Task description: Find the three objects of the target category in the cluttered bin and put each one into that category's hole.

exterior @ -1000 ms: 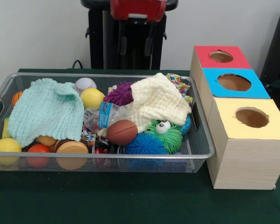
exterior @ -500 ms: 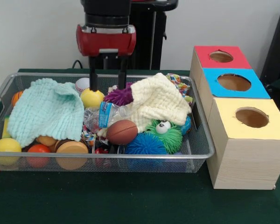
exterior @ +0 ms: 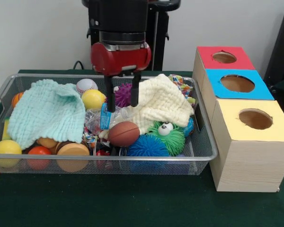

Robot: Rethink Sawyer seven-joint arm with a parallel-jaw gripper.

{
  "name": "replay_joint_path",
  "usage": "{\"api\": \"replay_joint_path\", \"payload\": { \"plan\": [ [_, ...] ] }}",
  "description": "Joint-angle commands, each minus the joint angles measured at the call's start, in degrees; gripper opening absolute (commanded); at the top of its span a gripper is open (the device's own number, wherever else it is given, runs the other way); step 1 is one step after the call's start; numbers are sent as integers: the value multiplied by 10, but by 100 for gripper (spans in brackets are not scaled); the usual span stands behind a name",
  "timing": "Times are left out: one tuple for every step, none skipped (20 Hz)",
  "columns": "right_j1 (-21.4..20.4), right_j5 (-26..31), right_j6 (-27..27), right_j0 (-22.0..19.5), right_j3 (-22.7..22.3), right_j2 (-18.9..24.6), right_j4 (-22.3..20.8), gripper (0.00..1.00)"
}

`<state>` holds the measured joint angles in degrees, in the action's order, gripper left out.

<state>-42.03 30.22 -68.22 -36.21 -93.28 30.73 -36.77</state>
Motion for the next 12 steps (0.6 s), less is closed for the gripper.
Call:
{"api": "replay_joint_path", "payload": {
  "plan": [
    [28, 83, 198, 5, 13, 67, -54, 100],
    [29, 89, 208, 7, 13, 70, -56, 100],
    [31, 91, 210, 9, 14, 70, -59, 100],
    [34, 97, 213, 11, 14, 69, -60, 100],
    [36, 102, 215, 12, 15, 69, -61, 100],
    [38, 118, 223, 13, 16, 66, -61, 100],
    [37, 126, 226, 11, 14, 67, -59, 100],
    [37, 135, 229, 8, 12, 68, -57, 100],
    [35, 138, 236, 4, 9, 73, -56, 100],
    [33, 146, 249, -4, 5, 79, -55, 100],
    [32, 151, 258, -9, 4, 85, -55, 100],
    [29, 165, 277, -17, 0, 91, -53, 100]
  ]
}}
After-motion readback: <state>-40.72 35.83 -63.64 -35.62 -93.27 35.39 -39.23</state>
